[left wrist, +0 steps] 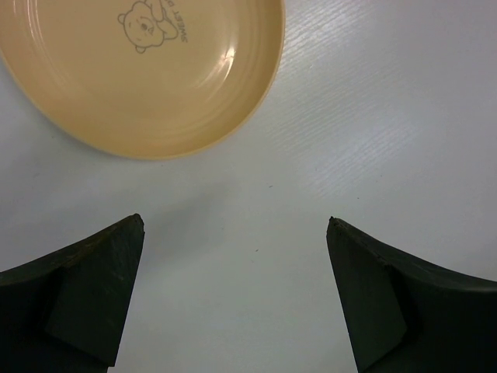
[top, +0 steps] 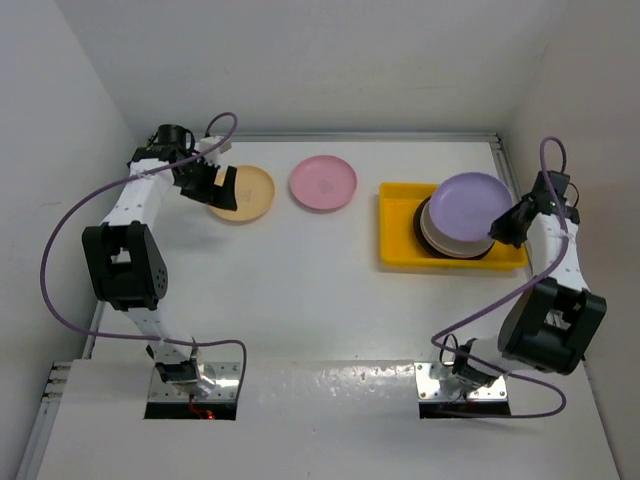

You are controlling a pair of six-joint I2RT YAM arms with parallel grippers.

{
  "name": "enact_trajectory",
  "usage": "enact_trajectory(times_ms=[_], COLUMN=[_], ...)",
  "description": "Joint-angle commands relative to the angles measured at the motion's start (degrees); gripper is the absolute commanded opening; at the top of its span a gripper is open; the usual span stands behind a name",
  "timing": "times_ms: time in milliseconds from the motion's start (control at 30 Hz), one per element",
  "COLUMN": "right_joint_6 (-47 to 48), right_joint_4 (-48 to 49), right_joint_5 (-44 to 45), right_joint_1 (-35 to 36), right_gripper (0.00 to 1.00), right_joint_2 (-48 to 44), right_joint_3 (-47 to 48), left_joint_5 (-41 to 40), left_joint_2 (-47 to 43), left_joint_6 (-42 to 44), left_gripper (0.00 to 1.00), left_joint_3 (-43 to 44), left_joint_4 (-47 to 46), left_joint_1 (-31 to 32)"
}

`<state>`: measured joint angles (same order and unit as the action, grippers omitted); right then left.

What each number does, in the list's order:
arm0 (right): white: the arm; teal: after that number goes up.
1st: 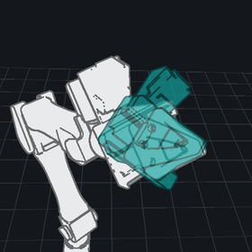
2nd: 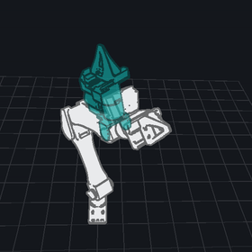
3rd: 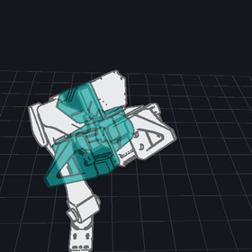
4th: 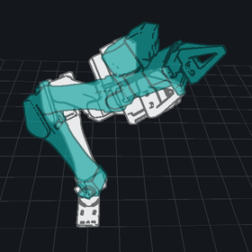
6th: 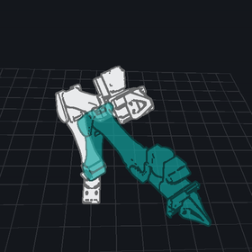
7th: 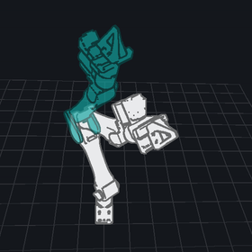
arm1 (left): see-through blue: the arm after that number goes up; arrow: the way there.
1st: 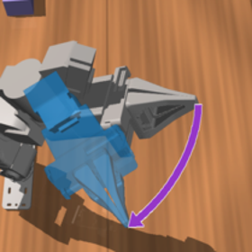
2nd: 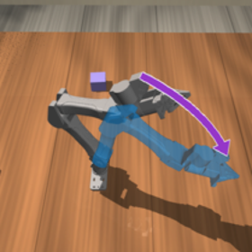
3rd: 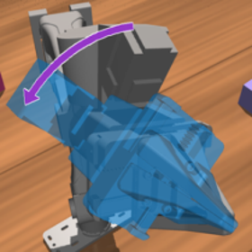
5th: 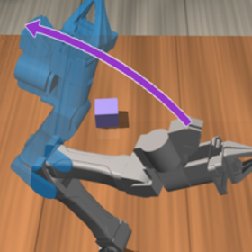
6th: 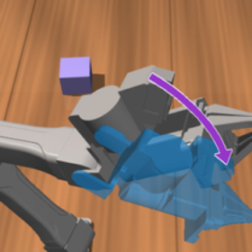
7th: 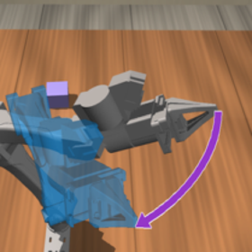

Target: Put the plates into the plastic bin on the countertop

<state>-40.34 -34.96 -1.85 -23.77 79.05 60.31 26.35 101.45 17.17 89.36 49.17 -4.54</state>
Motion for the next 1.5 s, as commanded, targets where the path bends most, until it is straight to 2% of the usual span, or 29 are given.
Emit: enact_trajectory(times_ms=[0,33,133,167,233,300,367,467,533,600,700,767,900,933,1033,1067,1100,1133,1233,1300,1333,1400,1467], right_joint_6=[1.84,2.1,2.98,3.94,4.56,6.41,7.55,8.87,9.31,10.54,12.12,13.17,13.53,13.79,14.41,14.41,14.41,14.41,15.28,16.51,16.52,15.29,14.15], right_joint_4=[-1.17,-0.55,-0.28,-0.28,-0.37,-1.34,-2.04,-3.62,-4.15,-3.89,-3.62,-3.45,-3.88,-3.8,-3.45,-3.1,-2.92,-2.4,-0.12,0.5,1.73,2.79,4.89], right_joint_5=[-2.2,-2.37,-2.28,-2.28,-2.46,-0.63,2.63,10.0,11.42,11.78,12.65,13.62,12.49,12.22,12.3,12.91,13.1,13.27,8.47,4.25,2.04,-0.86,-0.97], right_joint_1=[-1.28,-1.37,-1.28,-1.19,-1.02,-0.58,0.12,1.0,1.18,2.06,4.17,5.31,6.89,7.16,9.26,9.7,10.66,11.8,15.06,20.15,25.82,29.64,38.31], right_gripper=[0.0,0.0,0.14,0.38,0.57,0.73,0.77,0.81,0.81,0.81,0.81,0.81,0.81,0.81,0.8,0.8,0.8,0.79,0.76,0.72,0.7,0.61,0.57], right_joint_2=[2.85,3.48,8.04,9.62,11.39,12.1,11.13,9.03,6.58,4.47,1.29,-1.16,-5.03,-5.74,-9.42,-10.48,-11.45,-11.72,-12.43,-11.64,-11.02,-7.96,-4.37], right_joint_3=[0.16,-0.19,1.38,2.69,3.23,4.19,4.46,5.16,5.43,5.52,5.78,5.87,6.13,6.22,6.39,6.57,6.74,7.18,7.89,8.76,9.03,10.87,13.32], left_joint_5=[-0.33,-0.85,-1.39,-1.39,-1.39,-1.39,-2.09,-6.21,-11.2,-14.03,-16.58,-22.26,-26.35,-26.35,-19.42,-15.14,-13.27,-11.6,-5.36,-0.54,0.27,1.51,2.47], left_joint_2=[-0.11,-0.11,-0.11,-0.11,-0.11,-0.11,0.41,2.34,4.97,11.29,20.08,24.13,29.76,31.08,31.09,30.57,30.04,29.51,24.87,20.48,15.15,9.67,4.83], left_joint_6=[-1.26,-0.74,-0.73,-0.73,-0.21,-0.21,-0.21,-4.93,-7.66,-9.6,-10.84,-12.59,-12.6,-11.73,-10.15,-8.66,-8.12,-7.59,-5.48,-3.12,-2.32,0.74,2.07], left_gripper=[1.0,1.0,1.0,1.0,1.0,1.0,1.0,1.0,1.0,1.0,1.0,1.0,0.88,0.72,0.44,0.19,0.04,0.0,0.0,0.0,0.0,0.0,0.0], left_joint_3=[-0.24,-0.24,-0.77,-0.77,-1.29,-1.3,-1.3,-2.44,-1.57,1.5,8.36,13.19,17.16,17.16,16.29,14.8,14.09,14.09,13.29,13.29,13.29,14.08,14.09], left_joint_4=[-1.18,-1.18,-1.18,-1.18,-1.18,-1.18,-2.22,-9.67,-12.33,-12.87,-13.39,-13.4,-13.92,-13.92,-13.4,-12.18,-11.64,-11.03,-8.3,-6.9,-6.37,-5.13,-4.43], left_joint_1=[0.05,0.05,0.05,0.05,-0.47,-0.47,-0.47,-0.47,-0.47,-1.0,-1.0,-1.0,-2.06,-2.06,-2.06,-2.06,-2.06,-2.06,-3.37,-3.37,-2.77,-0.92,2.59])
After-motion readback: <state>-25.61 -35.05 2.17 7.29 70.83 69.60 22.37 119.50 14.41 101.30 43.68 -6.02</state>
